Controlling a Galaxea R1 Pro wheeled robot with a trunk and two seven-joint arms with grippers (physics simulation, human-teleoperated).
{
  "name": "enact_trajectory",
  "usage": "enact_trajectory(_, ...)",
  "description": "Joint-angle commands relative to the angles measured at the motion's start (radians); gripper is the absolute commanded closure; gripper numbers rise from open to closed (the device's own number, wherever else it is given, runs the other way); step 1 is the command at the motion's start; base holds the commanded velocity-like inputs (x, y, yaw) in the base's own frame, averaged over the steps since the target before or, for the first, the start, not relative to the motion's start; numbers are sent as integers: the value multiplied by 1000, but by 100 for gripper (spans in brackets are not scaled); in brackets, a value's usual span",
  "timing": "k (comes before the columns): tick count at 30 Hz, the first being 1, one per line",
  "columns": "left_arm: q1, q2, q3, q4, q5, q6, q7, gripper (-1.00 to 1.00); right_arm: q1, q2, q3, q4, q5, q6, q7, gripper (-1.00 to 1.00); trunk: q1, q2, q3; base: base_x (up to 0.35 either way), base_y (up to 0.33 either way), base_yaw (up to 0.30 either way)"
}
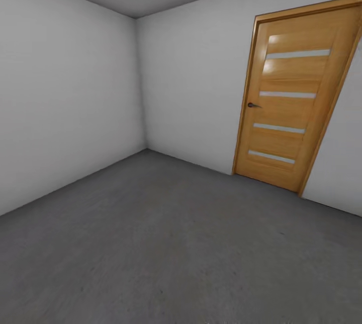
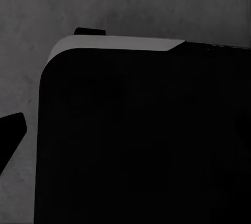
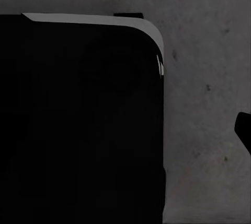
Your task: Move the two storage containers from the living room to the garage. In the garage, place one container on the floor and stack the other container on top of it (either order is fine).
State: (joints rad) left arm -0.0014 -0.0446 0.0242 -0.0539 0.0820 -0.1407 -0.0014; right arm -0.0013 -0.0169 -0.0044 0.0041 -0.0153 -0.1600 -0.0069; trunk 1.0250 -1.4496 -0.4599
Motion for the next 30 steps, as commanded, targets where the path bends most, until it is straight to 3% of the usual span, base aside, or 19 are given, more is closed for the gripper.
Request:
enact_trajectory(1,0,0,2,0,9,-3,0,-100,0,0,0,0,-2,-4,-1,-100,0,0,-1,0,0,-289)
enact_trajectory(30,0,-1,2,0,9,-3,0,-100,0,2,0,0,3,-4,-1,-100,0,0,-1,0,0,-289)
